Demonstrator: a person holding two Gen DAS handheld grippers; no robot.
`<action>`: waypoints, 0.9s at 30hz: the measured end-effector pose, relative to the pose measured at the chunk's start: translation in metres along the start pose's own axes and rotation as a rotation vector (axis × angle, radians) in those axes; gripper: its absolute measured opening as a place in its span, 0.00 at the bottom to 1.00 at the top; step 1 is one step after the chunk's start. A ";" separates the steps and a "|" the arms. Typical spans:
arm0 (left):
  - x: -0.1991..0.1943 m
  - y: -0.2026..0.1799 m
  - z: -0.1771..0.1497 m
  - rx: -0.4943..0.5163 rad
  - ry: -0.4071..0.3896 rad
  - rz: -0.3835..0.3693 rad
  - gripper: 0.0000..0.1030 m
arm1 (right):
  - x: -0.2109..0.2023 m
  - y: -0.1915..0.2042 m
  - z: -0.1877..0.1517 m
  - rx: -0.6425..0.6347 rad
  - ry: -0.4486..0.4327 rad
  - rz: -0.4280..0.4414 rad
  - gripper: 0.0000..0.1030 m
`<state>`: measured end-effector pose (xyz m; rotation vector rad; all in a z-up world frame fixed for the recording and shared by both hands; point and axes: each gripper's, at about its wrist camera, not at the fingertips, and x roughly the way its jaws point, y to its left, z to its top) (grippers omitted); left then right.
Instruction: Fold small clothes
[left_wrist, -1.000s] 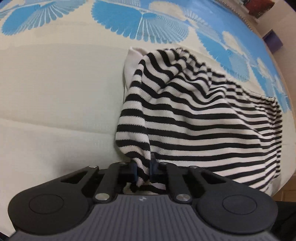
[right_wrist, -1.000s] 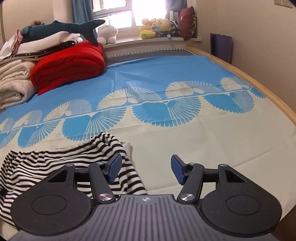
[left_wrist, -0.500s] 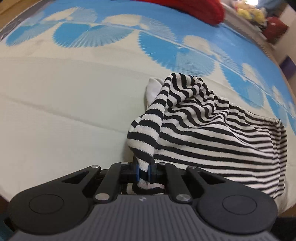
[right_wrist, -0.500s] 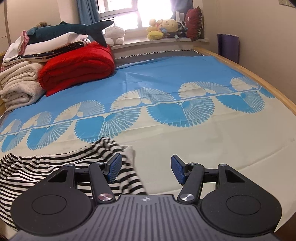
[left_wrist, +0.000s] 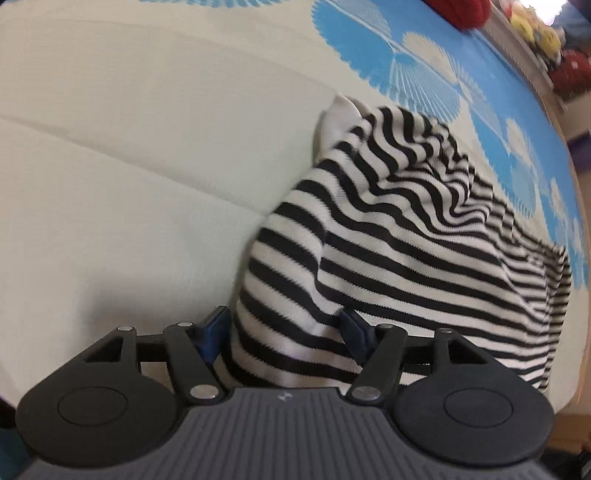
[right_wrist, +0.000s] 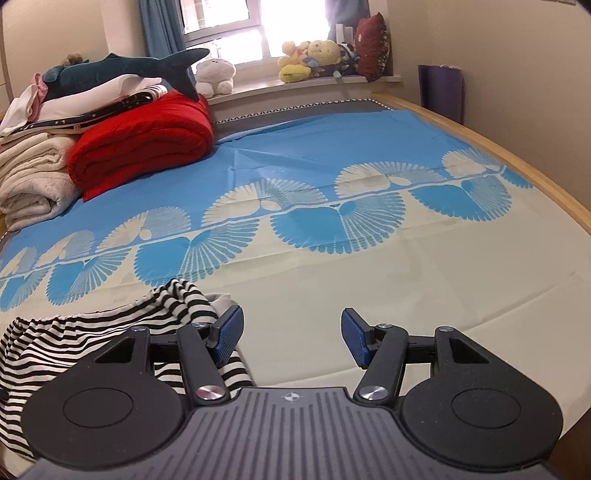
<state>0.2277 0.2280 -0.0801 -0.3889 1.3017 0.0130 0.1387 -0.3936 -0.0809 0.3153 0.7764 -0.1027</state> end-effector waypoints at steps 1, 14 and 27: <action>0.002 -0.003 0.001 0.021 -0.002 0.000 0.66 | 0.001 -0.001 0.000 0.001 0.001 -0.002 0.59; -0.015 -0.044 -0.014 0.209 -0.094 0.026 0.12 | 0.010 0.001 0.004 0.014 0.008 -0.011 0.59; -0.104 -0.276 -0.061 0.377 -0.216 -0.089 0.10 | 0.004 -0.022 0.004 0.026 0.009 -0.025 0.59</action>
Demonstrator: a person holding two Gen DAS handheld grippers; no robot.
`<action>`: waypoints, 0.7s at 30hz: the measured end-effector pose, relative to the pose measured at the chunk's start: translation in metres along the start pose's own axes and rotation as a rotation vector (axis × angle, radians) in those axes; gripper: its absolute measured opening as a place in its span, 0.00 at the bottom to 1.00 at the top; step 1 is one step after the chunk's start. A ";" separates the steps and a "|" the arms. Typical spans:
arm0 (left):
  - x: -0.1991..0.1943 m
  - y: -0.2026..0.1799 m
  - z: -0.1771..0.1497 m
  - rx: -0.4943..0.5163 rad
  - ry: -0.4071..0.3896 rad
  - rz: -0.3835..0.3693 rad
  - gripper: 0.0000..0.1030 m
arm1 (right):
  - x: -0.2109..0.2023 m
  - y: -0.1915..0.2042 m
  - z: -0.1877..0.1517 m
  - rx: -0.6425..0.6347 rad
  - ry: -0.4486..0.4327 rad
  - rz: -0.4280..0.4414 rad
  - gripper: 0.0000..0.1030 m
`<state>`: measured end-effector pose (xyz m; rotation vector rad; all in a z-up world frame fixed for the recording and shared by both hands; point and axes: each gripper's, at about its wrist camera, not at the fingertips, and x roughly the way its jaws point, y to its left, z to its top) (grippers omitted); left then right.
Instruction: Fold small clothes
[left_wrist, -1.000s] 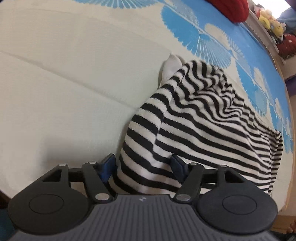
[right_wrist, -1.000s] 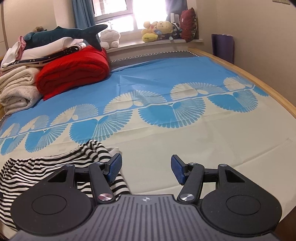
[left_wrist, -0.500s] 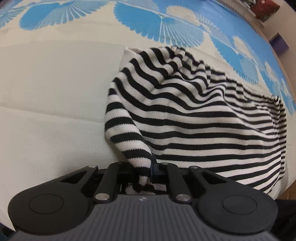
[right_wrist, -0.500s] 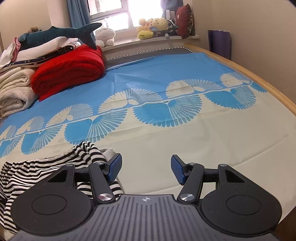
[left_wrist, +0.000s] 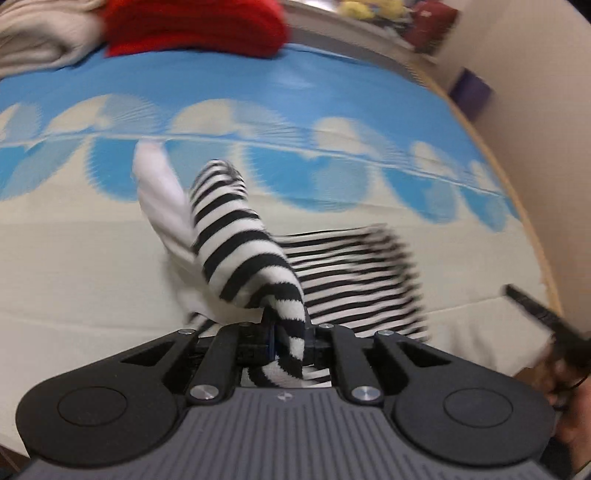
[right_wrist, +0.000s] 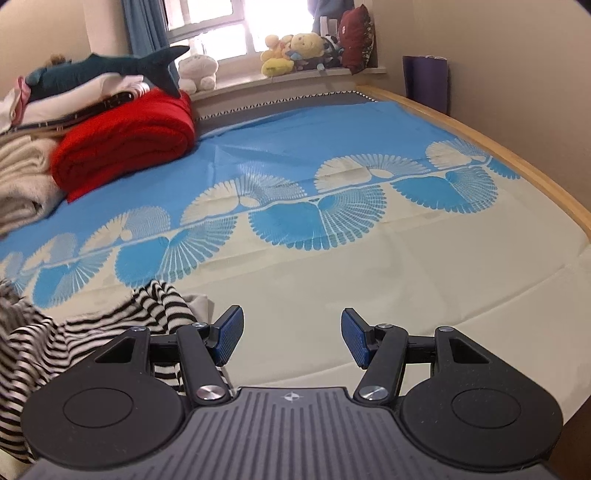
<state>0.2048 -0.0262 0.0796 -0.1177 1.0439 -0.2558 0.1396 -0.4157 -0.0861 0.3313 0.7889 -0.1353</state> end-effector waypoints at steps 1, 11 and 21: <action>0.006 -0.023 0.003 0.010 0.005 -0.004 0.10 | -0.002 -0.001 0.000 -0.001 -0.003 0.002 0.59; 0.073 -0.191 0.014 0.117 0.069 -0.134 0.41 | -0.017 -0.024 0.003 0.056 -0.048 0.038 0.59; 0.006 -0.088 -0.010 0.329 -0.094 0.034 0.45 | -0.011 0.001 0.001 0.101 -0.009 0.192 0.58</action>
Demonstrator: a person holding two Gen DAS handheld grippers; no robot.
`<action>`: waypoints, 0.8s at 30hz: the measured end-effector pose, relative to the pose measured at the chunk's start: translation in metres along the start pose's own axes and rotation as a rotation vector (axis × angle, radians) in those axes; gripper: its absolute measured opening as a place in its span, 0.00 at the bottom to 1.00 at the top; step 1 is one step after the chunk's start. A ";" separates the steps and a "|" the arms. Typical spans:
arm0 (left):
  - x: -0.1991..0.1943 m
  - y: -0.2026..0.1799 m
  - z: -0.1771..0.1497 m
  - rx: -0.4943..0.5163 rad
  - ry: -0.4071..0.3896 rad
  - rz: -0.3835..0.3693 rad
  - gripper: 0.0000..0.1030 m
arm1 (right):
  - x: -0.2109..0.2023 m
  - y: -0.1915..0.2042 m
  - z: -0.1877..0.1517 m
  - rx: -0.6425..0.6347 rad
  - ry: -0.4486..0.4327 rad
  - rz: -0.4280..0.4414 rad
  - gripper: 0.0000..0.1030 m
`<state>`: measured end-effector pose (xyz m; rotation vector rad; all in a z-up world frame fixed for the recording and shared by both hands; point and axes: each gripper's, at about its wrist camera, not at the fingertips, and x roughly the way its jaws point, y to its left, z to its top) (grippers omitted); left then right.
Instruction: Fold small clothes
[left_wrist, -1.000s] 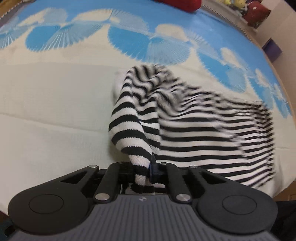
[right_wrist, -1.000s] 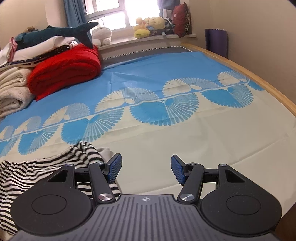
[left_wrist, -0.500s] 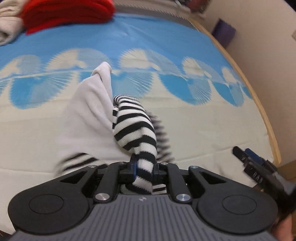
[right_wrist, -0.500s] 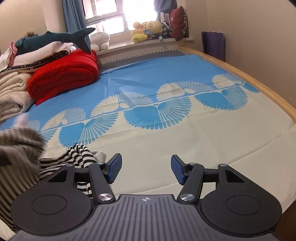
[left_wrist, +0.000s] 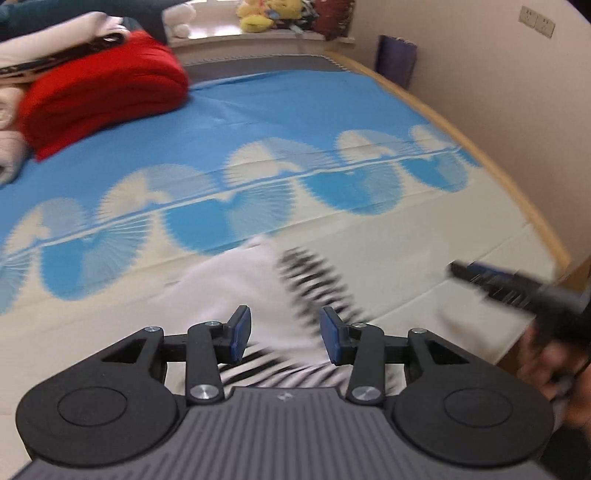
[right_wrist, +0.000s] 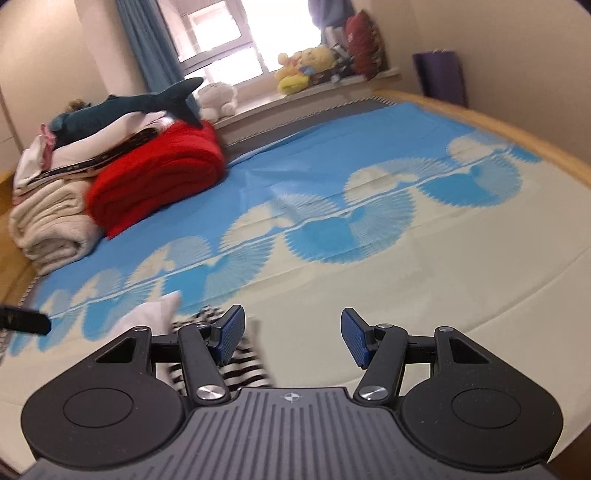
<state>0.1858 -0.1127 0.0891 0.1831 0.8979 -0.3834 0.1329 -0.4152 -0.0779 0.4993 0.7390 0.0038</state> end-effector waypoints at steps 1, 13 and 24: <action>0.000 0.014 -0.011 0.004 -0.006 0.010 0.45 | 0.004 0.006 -0.002 -0.008 0.021 0.022 0.56; 0.023 0.099 -0.082 -0.162 -0.069 -0.045 0.32 | 0.070 0.077 -0.041 -0.208 0.341 0.139 0.53; 0.034 0.097 -0.073 -0.201 -0.035 -0.094 0.33 | 0.042 0.085 -0.044 -0.300 0.238 0.195 0.04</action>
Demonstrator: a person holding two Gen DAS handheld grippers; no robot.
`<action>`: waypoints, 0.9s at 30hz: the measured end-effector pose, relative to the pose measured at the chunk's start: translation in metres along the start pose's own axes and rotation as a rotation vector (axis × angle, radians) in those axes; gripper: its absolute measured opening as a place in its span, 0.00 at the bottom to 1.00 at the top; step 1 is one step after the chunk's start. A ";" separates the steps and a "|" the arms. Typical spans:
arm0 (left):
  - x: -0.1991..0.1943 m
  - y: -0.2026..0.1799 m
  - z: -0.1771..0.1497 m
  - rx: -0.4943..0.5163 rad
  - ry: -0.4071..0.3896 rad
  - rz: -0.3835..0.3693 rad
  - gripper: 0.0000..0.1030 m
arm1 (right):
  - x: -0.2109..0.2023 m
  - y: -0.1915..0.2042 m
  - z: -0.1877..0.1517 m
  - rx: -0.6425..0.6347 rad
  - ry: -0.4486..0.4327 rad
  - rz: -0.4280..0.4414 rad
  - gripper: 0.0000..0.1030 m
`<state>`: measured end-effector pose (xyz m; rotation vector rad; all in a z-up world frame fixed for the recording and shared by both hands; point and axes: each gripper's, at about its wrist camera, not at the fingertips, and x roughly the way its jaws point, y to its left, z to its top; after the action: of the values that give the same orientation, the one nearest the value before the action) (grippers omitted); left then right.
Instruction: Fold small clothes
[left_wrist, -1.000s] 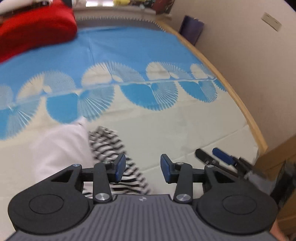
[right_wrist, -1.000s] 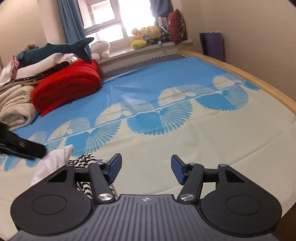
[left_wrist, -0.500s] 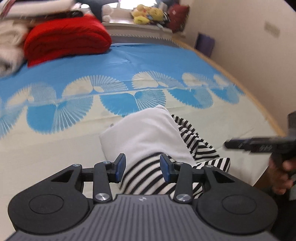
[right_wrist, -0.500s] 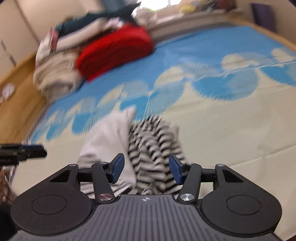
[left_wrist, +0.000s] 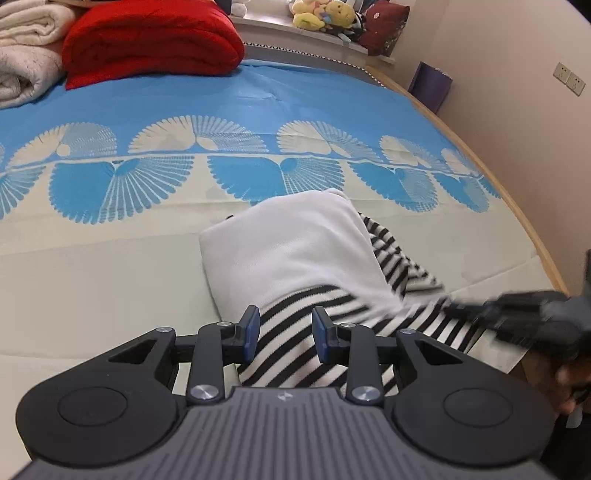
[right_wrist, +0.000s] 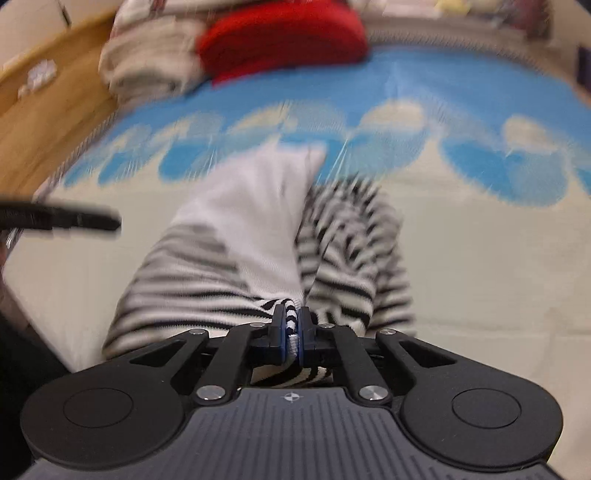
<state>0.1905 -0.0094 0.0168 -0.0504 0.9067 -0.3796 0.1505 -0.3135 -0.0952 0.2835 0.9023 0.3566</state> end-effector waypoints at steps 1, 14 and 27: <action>0.000 -0.001 -0.002 -0.004 0.001 -0.006 0.33 | -0.016 -0.008 0.003 0.032 -0.061 0.005 0.04; 0.036 -0.076 -0.017 0.165 0.118 -0.200 0.33 | -0.069 -0.061 -0.033 -0.003 -0.003 -0.140 0.04; 0.099 -0.089 -0.041 0.296 0.370 -0.091 0.47 | 0.010 -0.052 -0.026 0.009 0.226 -0.276 0.13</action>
<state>0.1872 -0.1212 -0.0656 0.2587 1.2063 -0.6175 0.1449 -0.3536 -0.1380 0.1246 1.1501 0.1301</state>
